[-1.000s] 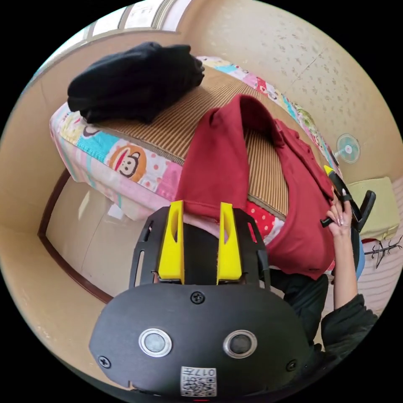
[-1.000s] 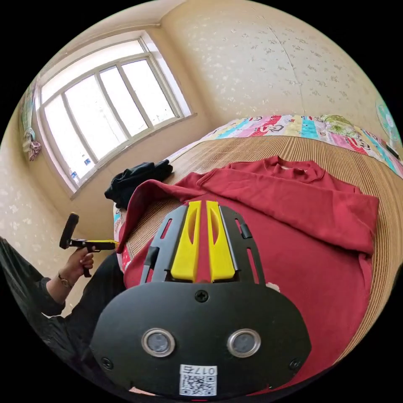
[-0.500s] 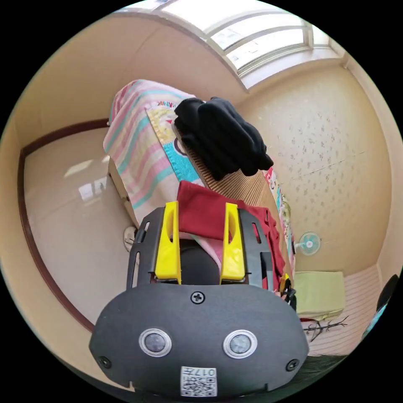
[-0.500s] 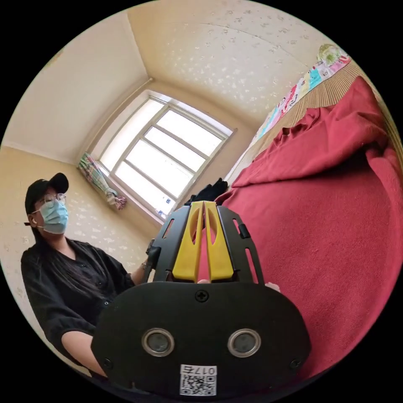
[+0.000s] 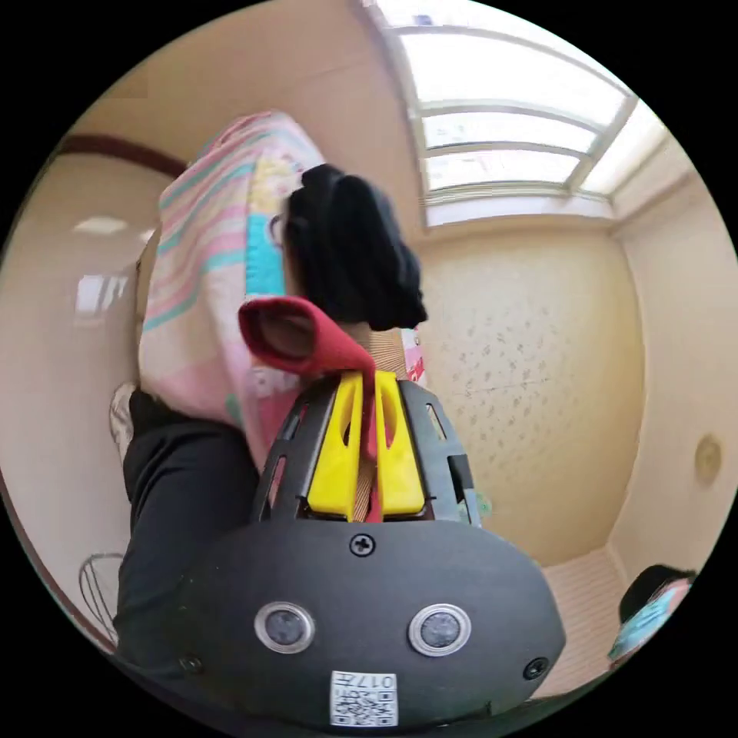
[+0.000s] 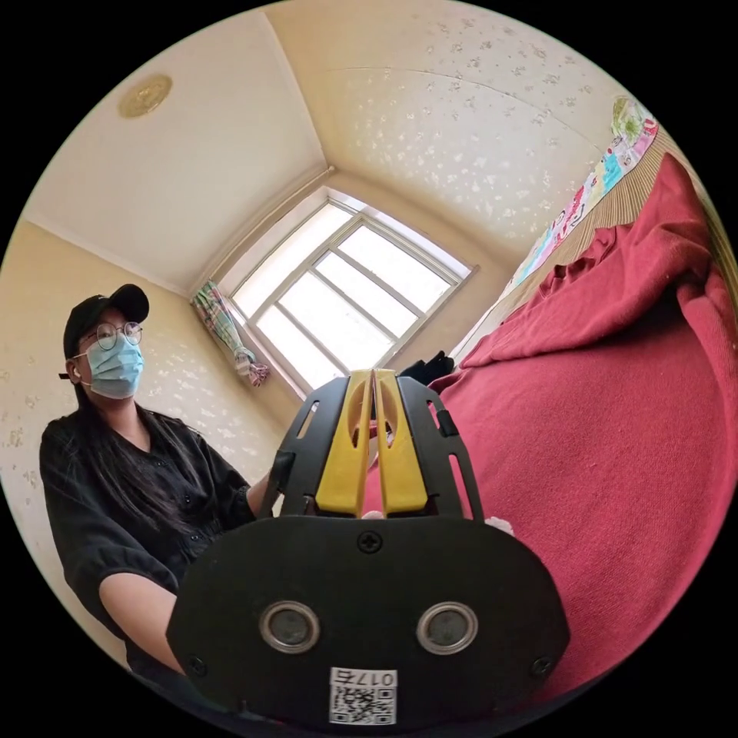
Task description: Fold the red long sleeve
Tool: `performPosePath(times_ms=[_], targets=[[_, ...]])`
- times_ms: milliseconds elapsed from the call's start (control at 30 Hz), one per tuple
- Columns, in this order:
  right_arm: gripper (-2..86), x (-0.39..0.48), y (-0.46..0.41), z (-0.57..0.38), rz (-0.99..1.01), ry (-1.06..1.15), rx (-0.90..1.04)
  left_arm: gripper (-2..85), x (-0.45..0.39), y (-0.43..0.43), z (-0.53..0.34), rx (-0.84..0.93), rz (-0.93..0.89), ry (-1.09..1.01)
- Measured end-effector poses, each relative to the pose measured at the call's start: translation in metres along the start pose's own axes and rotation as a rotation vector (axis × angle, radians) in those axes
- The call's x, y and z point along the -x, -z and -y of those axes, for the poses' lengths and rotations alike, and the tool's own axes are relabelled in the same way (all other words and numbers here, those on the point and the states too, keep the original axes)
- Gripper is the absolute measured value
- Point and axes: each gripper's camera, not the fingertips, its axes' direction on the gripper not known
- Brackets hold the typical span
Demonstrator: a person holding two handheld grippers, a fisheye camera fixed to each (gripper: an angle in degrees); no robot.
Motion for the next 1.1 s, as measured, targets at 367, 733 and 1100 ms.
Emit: performPosePath(times_ms=[367, 733, 1100], targets=[[0.2, -0.001, -0.003, 0.005, 0.010, 0.005, -0.016, 3.9, -0.372, -0.236, -0.214, 0.438, -0.474, -0.889], [0.3, -0.007, -0.034, 0.017, -0.027, -0.054, -0.035, 8.5, -0.294, -0.271, -0.316, 0.678, -0.065, -1.006], [0.9, 0.116, -0.173, 0.027, -0.956, 0.215, 0.619, 11.0, -0.164, -0.171, -0.294, 0.754, 0.166, -0.866]])
